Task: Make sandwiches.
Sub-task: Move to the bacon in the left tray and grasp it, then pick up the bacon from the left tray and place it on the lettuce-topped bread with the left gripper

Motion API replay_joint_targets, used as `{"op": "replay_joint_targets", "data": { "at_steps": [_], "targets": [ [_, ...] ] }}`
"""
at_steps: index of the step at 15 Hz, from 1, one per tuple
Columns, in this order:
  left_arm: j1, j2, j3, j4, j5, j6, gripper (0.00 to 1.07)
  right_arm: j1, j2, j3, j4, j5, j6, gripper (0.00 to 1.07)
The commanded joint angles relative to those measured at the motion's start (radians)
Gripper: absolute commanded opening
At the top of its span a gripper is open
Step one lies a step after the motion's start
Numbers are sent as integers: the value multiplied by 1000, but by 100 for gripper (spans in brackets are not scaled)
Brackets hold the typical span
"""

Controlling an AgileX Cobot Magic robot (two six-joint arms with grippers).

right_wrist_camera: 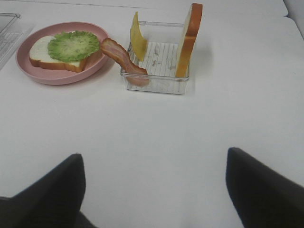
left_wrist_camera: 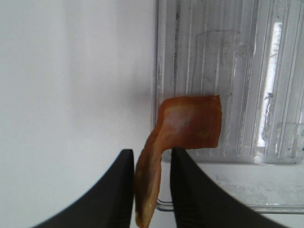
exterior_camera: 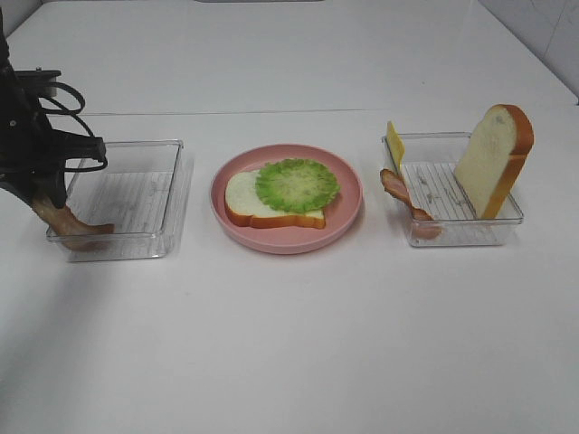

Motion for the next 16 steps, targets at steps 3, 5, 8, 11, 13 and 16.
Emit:
{"op": "replay_joint_targets", "data": {
  "at_steps": [3, 5, 8, 11, 13, 16],
  "targets": [
    [4, 6, -5, -6, -4, 2, 0, -6, -6, 1, 0, -3, 7, 76],
    [4, 6, -5, -12, -13, 1, 0, -6, -6, 1, 0, -3, 7, 76],
    [4, 3, -41, -91, 12, 34, 0, -6, -6, 1, 0, -3, 7, 76],
    [4, 2, -155, -323, 51, 155, 0, -6, -6, 1, 0, -3, 7, 76],
    [4, 2, -209, -502, 42, 258, 0, -6, -6, 1, 0, -3, 7, 76],
    [-9, 16, -238, -779, -1, 437, 0, -6, -6, 1, 0, -3, 7, 76]
  ]
}}
